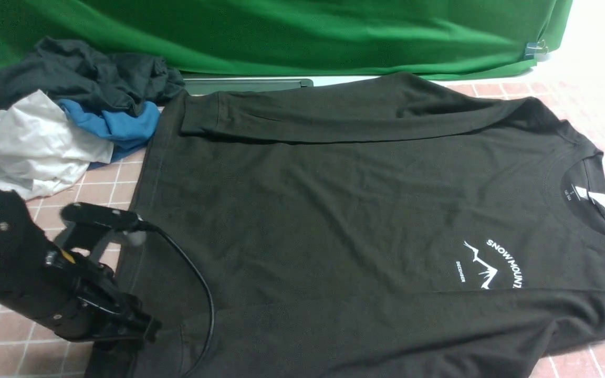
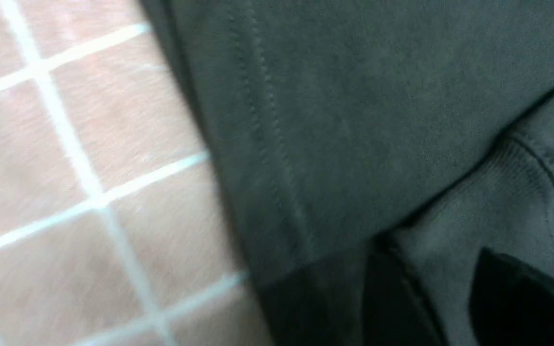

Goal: Fold a long-sleeved shirt over a pink coffee tablecloth.
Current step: 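Grasp the left edge of the dark T-shirt lying flat on the table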

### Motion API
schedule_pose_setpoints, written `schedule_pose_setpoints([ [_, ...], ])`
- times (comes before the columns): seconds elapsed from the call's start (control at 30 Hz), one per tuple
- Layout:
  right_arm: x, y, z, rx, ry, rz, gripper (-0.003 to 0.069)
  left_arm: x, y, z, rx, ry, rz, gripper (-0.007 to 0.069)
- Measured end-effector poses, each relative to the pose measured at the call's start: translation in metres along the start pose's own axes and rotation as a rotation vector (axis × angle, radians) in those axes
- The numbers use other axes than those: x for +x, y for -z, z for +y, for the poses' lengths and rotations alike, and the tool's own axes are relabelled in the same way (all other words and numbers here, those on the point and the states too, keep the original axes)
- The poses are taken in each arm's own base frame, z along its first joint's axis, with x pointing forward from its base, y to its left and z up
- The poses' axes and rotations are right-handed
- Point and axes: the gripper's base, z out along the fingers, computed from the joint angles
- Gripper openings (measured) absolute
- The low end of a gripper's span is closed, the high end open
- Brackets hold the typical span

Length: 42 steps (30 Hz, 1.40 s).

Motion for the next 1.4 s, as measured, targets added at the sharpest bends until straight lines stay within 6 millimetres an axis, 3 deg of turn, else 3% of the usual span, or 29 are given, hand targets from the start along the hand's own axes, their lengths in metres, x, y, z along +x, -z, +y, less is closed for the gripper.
schedule_pose_setpoints([
  [0.1, 0.0, -0.003, 0.0, -0.001, 0.008, -0.015, 0.0237, -0.004, -0.01, 0.003, -0.001, -0.024, -0.004, 0.034],
  [0.2, -0.001, -0.004, -0.001, 0.002, 0.013, -0.029, 0.0237, -0.008, -0.014, 0.004, -0.007, -0.021, -0.025, 0.0353],
  [0.37, -0.002, -0.004, -0.001, 0.003, 0.028, -0.037, 0.0238, -0.01, -0.015, 0.001, 0.026, -0.066, -0.04, 0.033],
  [0.57, -0.002, -0.004, -0.001, 0.003, 0.033, -0.038, 0.0238, -0.009, -0.019, 0.002, 0.035, -0.111, -0.015, 0.0242],
  [1.0, -0.002, -0.004, -0.001, 0.004, 0.033, -0.039, 0.0238, -0.008, -0.021, 0.004, 0.013, -0.111, 0.006, 0.0258],
  [1.23, -0.002, -0.004, -0.001, 0.003, 0.033, -0.036, 0.0238, -0.005, -0.021, 0.003, 0.029, -0.111, 0.032, 0.0052],
  [1.4, -0.002, -0.004, -0.001, 0.003, 0.034, -0.036, 0.0238, -0.006, -0.019, 0.002, 0.04, -0.108, 0.043, 0.0036],
])
